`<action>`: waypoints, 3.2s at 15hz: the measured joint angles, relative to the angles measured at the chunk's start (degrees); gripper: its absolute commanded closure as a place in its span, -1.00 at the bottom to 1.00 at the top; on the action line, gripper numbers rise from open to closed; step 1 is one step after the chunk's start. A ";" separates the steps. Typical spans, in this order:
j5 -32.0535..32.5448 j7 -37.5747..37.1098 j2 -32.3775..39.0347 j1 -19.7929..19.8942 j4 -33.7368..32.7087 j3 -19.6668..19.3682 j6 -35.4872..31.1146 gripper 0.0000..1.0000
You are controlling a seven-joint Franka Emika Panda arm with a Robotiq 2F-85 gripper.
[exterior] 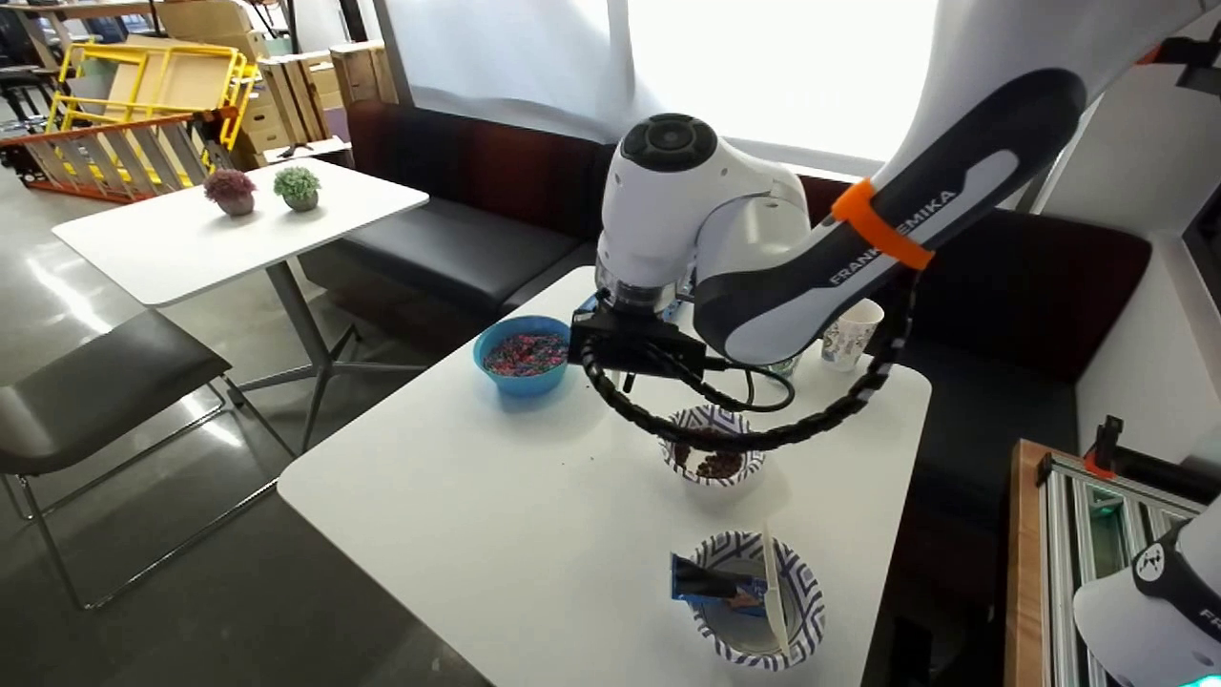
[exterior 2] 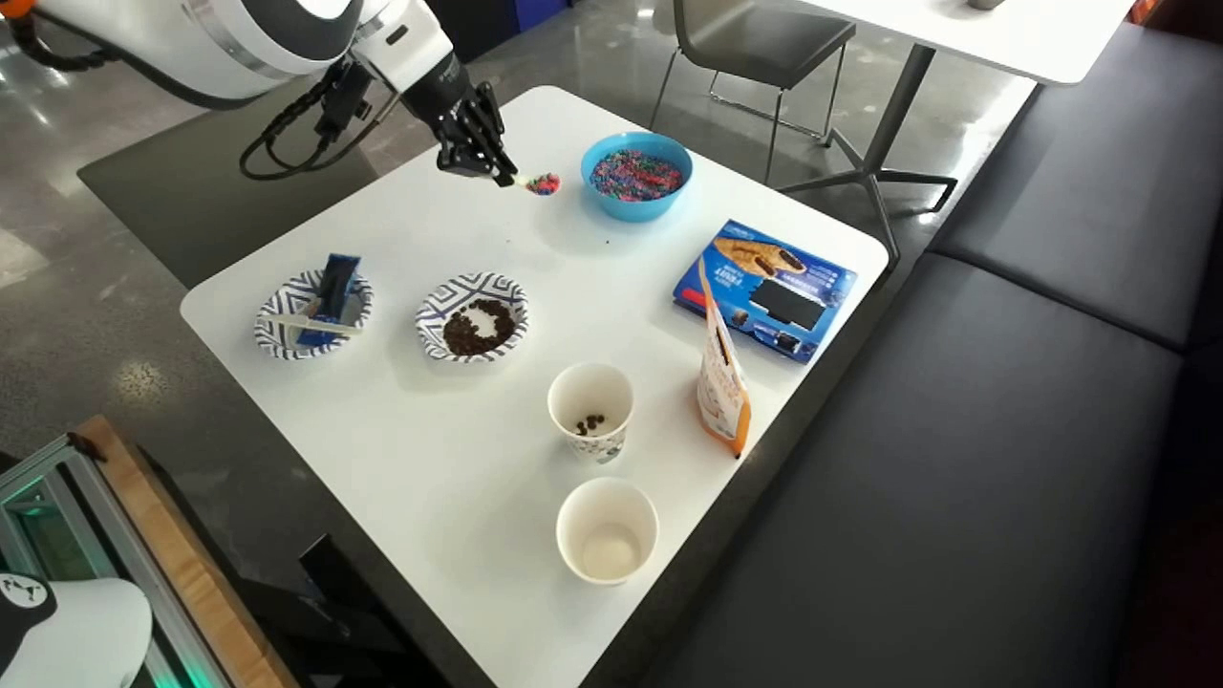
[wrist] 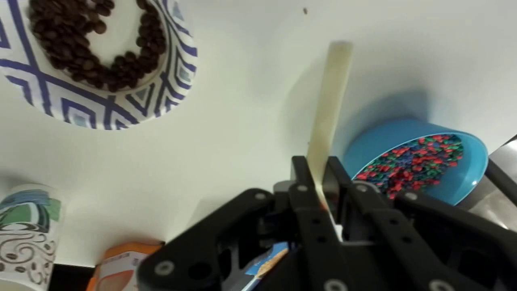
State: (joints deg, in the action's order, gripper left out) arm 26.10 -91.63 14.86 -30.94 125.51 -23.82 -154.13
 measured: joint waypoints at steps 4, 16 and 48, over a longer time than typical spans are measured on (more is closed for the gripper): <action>8.86 -8.92 -6.70 5.75 6.35 3.81 1.34 0.93; 10.67 -10.79 -18.11 22.14 16.31 14.29 3.79 0.72; 4.54 -16.52 -36.32 49.43 31.86 24.88 9.27 0.93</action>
State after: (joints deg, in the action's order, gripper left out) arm 30.64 -108.15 -21.47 18.49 157.37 1.06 -144.85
